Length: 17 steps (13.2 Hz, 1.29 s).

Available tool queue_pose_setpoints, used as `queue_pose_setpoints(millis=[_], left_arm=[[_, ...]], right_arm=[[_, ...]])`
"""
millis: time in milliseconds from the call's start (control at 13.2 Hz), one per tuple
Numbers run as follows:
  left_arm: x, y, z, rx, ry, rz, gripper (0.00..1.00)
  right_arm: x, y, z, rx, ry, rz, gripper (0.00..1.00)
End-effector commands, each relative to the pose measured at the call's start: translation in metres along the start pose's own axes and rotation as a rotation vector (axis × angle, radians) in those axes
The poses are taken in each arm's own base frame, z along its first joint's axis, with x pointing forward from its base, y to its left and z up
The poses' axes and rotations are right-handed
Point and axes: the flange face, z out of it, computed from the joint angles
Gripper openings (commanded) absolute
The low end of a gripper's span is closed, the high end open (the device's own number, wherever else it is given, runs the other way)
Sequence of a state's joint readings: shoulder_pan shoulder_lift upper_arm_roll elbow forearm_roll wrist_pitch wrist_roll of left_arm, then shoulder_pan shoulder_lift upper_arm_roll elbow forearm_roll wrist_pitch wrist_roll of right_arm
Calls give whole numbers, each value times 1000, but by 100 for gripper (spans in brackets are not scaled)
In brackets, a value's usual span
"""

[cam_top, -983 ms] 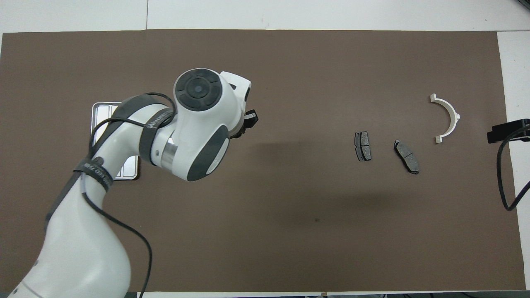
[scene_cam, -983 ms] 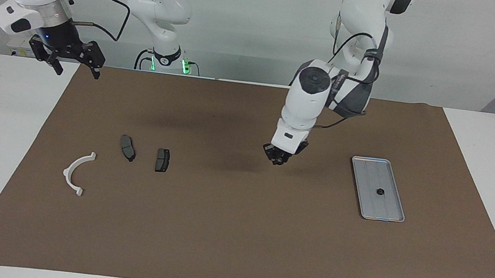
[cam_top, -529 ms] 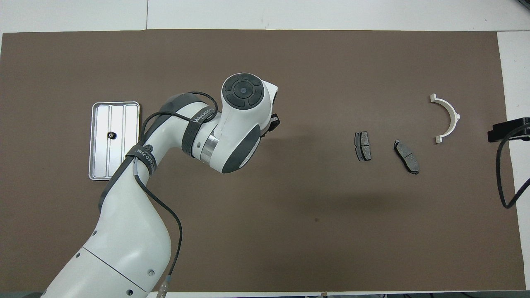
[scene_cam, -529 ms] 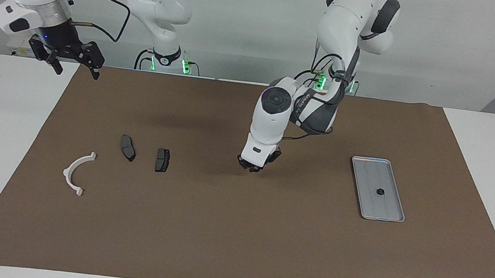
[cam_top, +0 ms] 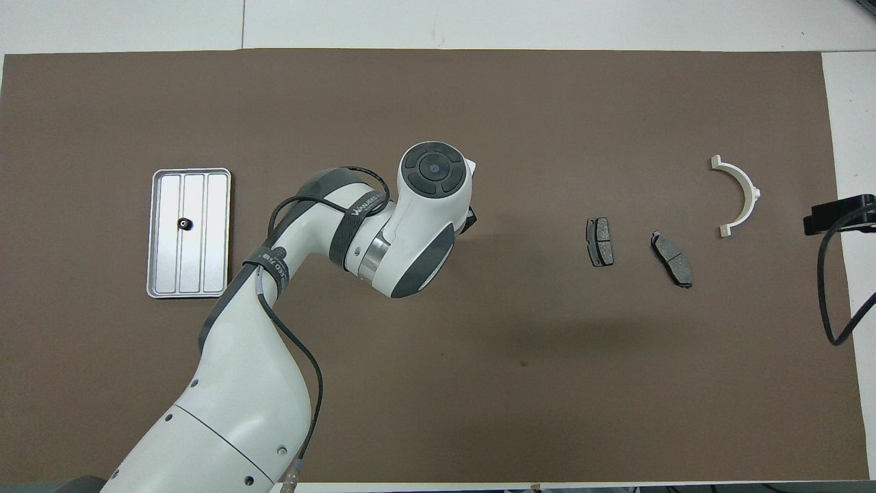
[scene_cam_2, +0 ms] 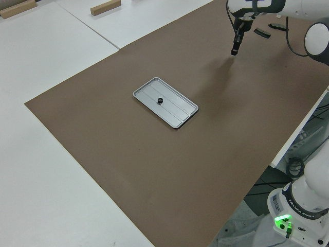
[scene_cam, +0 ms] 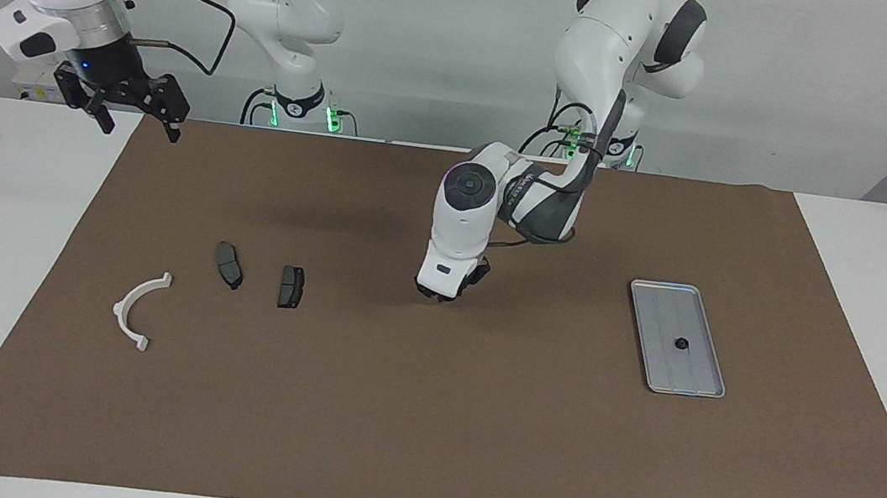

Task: Place bearing gear from tray to pile
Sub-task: 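Carry the gear to mid-table with the left gripper and release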

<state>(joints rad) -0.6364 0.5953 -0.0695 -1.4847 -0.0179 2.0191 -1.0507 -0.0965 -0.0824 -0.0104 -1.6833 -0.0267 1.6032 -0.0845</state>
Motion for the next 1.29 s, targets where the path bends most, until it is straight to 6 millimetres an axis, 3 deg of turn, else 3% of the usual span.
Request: queue_pose_setpoints(millis=[0,454,756,832,907,1059,1134,1210], left_arm=[[-5,12,7,-13,20,-13,2],[-14,8,28,-6,24,-3,2],[-15,8,30,-13,26,-4,5],[-17,7,34,-8,23,-5,12],[-16,6,33,-9,26,-7,29],[-16,6,33,-10,25,-14,78],[-15,5,32,-10,26,-27,92],[-16,5,32,-6,24,-29,100]], right_arm=[[-4,-1,-2,-2,25,-6,100],[-4,3,0,8,31,4,100],[-4,-1,0,8,31,-4,100],[-3,-1,1,7,31,-5,100],[-3,-1,0,7,32,-5,100],[-2,-3,-1,3,35,-8,100],[-2,-5,-1,-3,35,-12,100],[-2,-6,-1,-5,36,-16,100]])
